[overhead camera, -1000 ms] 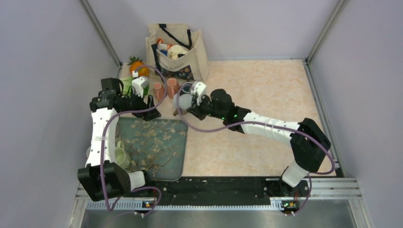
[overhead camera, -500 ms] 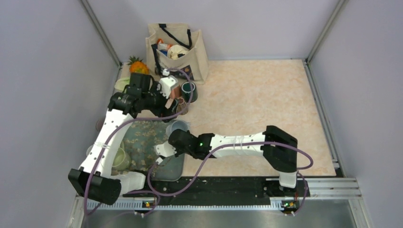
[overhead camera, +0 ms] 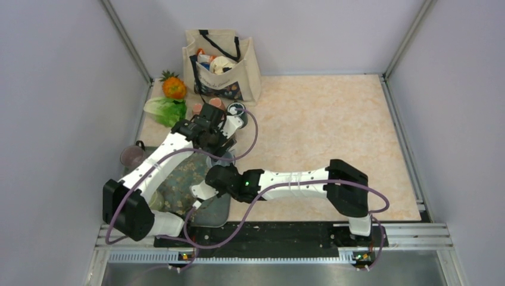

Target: Turn the mug right side up

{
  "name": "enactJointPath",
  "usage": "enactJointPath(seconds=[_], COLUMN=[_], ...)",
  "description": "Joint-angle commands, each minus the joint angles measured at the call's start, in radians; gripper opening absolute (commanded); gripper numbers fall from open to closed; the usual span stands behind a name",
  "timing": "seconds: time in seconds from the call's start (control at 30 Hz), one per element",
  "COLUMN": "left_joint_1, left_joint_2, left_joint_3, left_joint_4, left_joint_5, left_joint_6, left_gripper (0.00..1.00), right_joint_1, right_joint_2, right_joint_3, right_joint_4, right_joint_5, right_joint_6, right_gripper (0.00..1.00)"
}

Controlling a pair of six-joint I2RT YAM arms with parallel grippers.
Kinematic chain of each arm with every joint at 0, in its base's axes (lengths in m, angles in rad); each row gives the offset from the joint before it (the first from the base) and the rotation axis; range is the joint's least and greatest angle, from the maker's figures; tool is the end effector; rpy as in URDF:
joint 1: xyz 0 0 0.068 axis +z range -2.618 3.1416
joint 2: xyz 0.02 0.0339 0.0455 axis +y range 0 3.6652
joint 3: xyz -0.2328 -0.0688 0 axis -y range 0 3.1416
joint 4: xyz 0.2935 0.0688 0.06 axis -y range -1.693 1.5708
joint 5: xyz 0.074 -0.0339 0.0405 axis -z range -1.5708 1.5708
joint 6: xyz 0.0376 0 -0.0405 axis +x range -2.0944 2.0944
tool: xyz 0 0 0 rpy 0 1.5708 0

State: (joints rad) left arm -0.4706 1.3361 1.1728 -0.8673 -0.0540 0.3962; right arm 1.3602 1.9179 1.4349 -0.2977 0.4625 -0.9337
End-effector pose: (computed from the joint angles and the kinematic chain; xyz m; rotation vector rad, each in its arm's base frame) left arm 0.2884 -0.1445 0.2557 1.0741 2.3674 0.0434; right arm 0.1133 0.4497 0.1735 -1.9699 1.1324 -0.3208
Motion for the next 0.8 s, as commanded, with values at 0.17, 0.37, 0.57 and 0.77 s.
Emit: enactJointPath(seconds=[0.17,0.37,0.57,0.77], left_joint_1=[-0.004,-0.002,0.061,0.251], left_joint_2=[0.083,0.076,0.080,0.081], left_joint_3=[-0.025,-0.054,-0.084,-0.084], left_joint_4=[0.033,0.043,0.088,0.096], left_joint_5=[-0.055,-0.048,-0.077,-0.003], left_joint_6=[0.003,-0.001,0.011,0.022], left_gripper=[0.20,0.00,0.00,0.00], right_joint_1=[0.014,0.009,0.013,0.036], right_joint_2=[-0.020,-0.020,-0.073,-0.163], right_joint_3=[0.054,0.050,0.005,-0.074], right_joint_4=[0.086,0.116,0.197,0.245], right_joint_5=[0.047,0.080,0.110,0.020], right_joint_6=[-0.007,0.002,-0.003,0.015], right_gripper=[0.00,0.00,0.50,0.57])
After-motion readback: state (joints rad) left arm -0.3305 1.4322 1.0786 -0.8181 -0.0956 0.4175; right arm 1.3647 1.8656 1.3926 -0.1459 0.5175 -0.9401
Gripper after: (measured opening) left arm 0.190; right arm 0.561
